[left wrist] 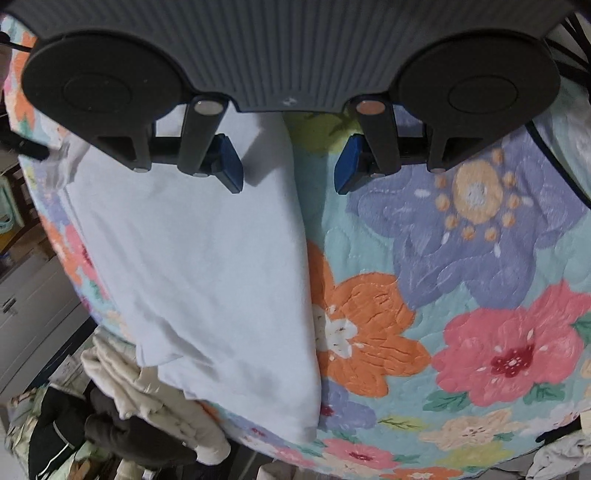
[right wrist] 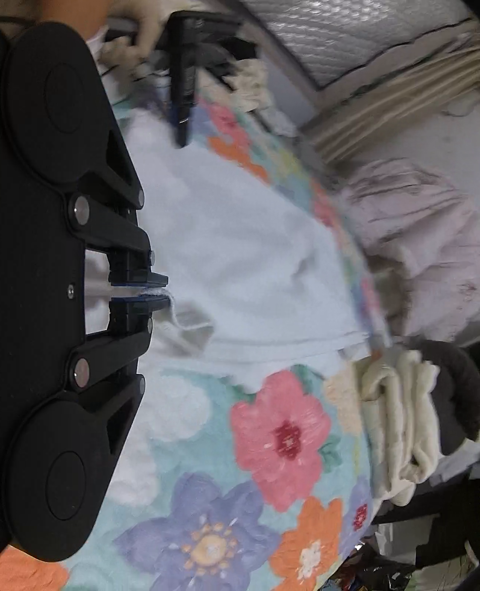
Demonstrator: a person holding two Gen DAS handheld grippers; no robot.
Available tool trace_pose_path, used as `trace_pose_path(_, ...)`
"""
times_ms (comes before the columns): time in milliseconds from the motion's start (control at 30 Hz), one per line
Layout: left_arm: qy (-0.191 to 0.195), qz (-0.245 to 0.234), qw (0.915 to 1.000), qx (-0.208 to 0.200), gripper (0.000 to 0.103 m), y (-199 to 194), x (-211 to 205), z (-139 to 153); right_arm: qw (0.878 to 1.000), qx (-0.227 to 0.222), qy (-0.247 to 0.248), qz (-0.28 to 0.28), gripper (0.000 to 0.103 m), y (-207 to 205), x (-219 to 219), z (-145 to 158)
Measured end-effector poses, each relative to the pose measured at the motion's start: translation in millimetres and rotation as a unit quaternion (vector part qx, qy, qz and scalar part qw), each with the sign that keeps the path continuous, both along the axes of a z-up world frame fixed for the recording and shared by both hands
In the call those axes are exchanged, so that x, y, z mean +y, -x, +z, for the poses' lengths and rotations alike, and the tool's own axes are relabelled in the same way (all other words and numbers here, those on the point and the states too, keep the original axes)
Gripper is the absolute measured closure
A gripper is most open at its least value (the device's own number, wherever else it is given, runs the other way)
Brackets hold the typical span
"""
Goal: Fold clothes
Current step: 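Open the right gripper to release the folded white fabric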
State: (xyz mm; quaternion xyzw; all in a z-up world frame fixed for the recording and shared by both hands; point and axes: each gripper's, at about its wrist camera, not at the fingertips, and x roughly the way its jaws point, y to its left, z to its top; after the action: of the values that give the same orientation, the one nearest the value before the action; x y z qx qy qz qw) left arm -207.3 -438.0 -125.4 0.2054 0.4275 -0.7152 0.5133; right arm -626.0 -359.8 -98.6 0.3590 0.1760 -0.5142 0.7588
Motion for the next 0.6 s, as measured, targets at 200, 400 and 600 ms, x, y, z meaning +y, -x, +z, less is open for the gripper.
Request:
trace_pose_path(200,0.002,-0.005,1.0,0.003,0.048,2.9,-0.4,4.3,0.998,-0.003,-0.059,-0.023,0.096,22.6,14.6,-28.2)
trace_pose_path(400,-0.007,-0.014,0.9993,0.034,0.045,8.1,2.9,-0.2,0.999,-0.025,-0.038,-0.025,0.08,19.2,17.3,-13.0)
trace_pose_path(600,-0.02,-0.034,0.9986,0.034,0.044,10.8,4.0,-1.9,0.988,-0.146,-0.041,-0.023,0.063,36.4,12.9,-13.3)
